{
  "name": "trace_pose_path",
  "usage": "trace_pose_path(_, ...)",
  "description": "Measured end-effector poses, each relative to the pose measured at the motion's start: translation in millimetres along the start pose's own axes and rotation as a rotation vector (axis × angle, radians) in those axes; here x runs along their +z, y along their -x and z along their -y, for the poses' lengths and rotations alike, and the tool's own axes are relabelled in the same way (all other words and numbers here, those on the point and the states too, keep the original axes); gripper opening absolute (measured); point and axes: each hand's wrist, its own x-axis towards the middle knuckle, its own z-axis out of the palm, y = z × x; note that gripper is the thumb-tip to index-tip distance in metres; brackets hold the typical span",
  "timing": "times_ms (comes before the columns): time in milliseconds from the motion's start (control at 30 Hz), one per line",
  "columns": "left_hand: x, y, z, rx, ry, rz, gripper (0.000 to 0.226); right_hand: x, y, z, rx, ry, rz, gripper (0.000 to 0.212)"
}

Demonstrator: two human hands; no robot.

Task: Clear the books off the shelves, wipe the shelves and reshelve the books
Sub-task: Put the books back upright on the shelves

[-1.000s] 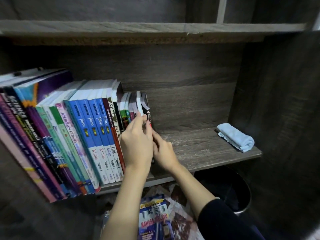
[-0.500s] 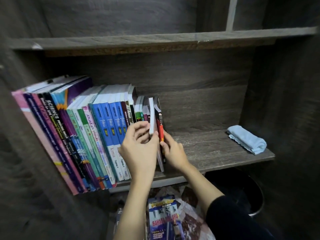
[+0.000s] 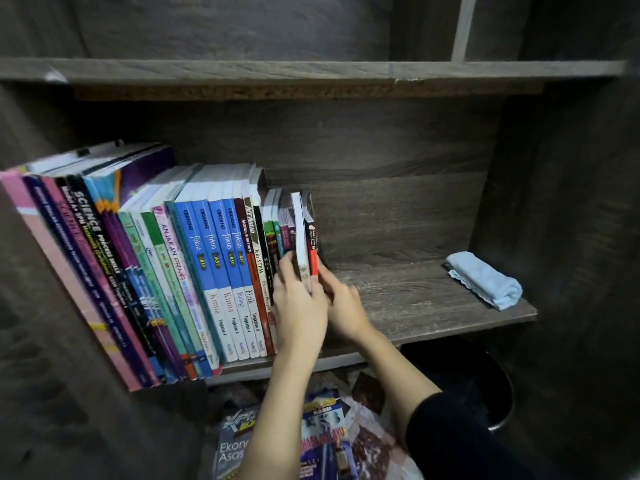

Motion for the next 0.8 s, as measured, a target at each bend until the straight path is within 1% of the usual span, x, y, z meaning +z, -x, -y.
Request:
trace_pose_path(133,-17.4,-5.3,4.6,-0.003,-0.033,0.103,0.053,-2.7,0.7,1.8,0.025,0.010,0.008,0.064)
trace_pose_path(200,-31.0,-5.8,3.4,-0.008,-0.048,0.182,0.055,-4.0,0.9,1.2,0.044,-0.002,0.013,0.063)
trace_pose_path(300,-44.5,-1.7,2.3,0.007,-0.027,0.255,0.051,-3.7,2.7,2.1,0.057,-0.024,0.002,0.061)
trace_pose_path(367,-43.8,2.7,0.6,-0.026,-0.008,0.203,0.049,-3.5,3.7,3.0,0.054,-0.020,-0.007,0.059)
trace_pose_path(433,-37.4,10.5,-3.9,-0.063,-0.003,0.137,0.053,-4.2,5.0,4.6,0.045,-0.008,-0.007,0.058)
trace_pose_path(500,-30.8,19.2,-10.2,-0.103,0.012,0.109,0.058,-4.9,5.5,5.0,0.049,-0.016,0.003,0.060)
trace_pose_path(533,-29.7,22.2,-13.1,-0.115,0.017,0.103,0.057,-5.1,6.3,5.5,0.054,-0.024,0.007,0.059)
trace_pose_path(633,-33.4,18.8,-14.9,-0.104,-0.021,0.102,0.047,-4.2,6.7,6.4,0.052,-0.041,-0.005,0.057)
trace_pose_path(800,-53.3,9.1,-19.8,-0.078,-0.061,0.170,0.040,-4.2,5.8,9.1,0.098,-0.103,0.007,0.056)
